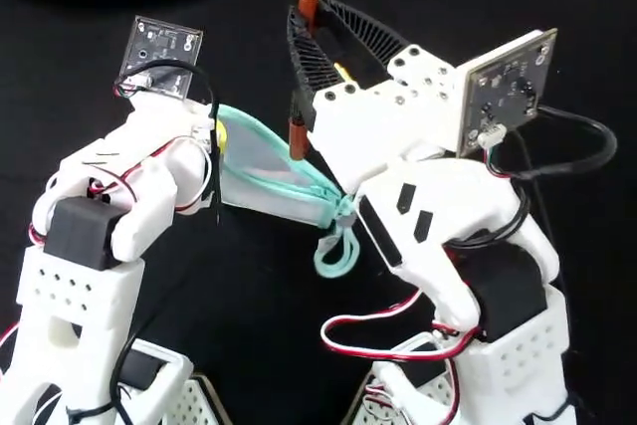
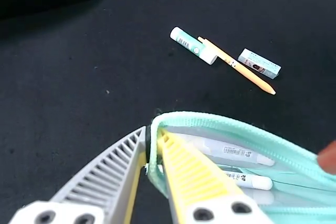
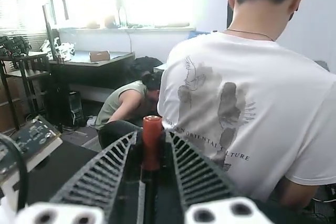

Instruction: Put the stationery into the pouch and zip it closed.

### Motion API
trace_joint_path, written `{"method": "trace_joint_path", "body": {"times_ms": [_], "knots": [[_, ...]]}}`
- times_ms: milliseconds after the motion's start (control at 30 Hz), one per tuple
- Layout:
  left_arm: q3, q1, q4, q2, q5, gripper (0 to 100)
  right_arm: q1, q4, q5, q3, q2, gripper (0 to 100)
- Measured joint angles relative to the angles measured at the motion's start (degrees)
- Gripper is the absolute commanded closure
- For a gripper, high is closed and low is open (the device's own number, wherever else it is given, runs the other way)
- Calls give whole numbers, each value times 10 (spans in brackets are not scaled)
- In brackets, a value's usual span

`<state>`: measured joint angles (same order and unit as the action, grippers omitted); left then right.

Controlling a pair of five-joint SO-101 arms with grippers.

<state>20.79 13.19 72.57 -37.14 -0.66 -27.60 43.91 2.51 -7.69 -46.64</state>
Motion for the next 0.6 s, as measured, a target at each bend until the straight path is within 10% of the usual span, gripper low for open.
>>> {"method": "trace_joint_path", "body": {"times_ms": [600], "knots": [[0,0,0,0,0,970,-49,-23,-1,-76,0,984]]}}
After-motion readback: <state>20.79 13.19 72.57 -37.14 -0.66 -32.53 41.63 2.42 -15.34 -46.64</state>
